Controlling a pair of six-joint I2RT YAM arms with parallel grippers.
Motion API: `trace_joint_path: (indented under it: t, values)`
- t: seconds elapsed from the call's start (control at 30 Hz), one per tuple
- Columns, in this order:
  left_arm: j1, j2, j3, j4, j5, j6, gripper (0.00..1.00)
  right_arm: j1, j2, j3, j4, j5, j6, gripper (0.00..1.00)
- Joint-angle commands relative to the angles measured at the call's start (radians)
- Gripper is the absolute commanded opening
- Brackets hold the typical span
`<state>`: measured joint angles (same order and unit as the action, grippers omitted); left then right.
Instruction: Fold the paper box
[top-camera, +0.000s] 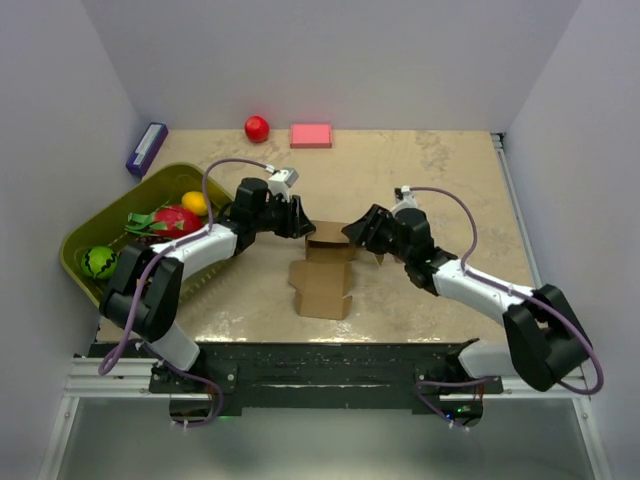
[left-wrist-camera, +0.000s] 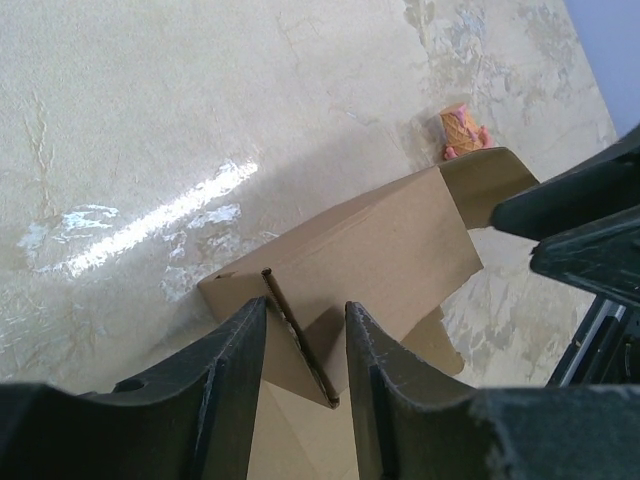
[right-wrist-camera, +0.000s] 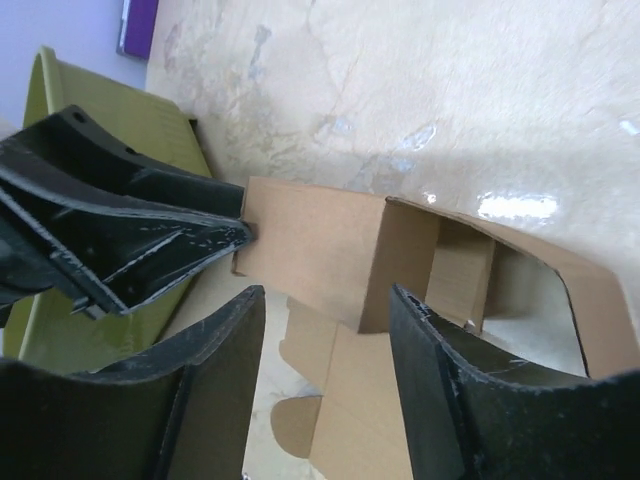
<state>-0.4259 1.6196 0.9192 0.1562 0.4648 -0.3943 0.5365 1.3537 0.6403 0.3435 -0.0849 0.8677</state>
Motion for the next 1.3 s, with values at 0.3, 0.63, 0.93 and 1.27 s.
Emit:
trace_joint_path:
  t: [0.3,0.63,0.93,1.27]
  values:
    - [-0.002,-0.004,0.030,0.025,0.008,0.003,0.42,0.252,-0.093,0.010,-0.320,0.257,-0.179,0.20]
    - [-0.002,-0.009,0.032,0.017,0.002,0.011,0.41,0.270,0.039,0.056,-0.371,0.280,-0.223,0.20]
    - [-0.004,-0.013,0.032,0.016,0.001,0.012,0.41,0.272,0.130,0.091,-0.497,0.372,-0.194,0.17]
    - [-0.004,-0.021,0.026,0.016,0.002,0.014,0.41,0.273,0.173,0.090,-0.515,0.376,-0.174,0.16]
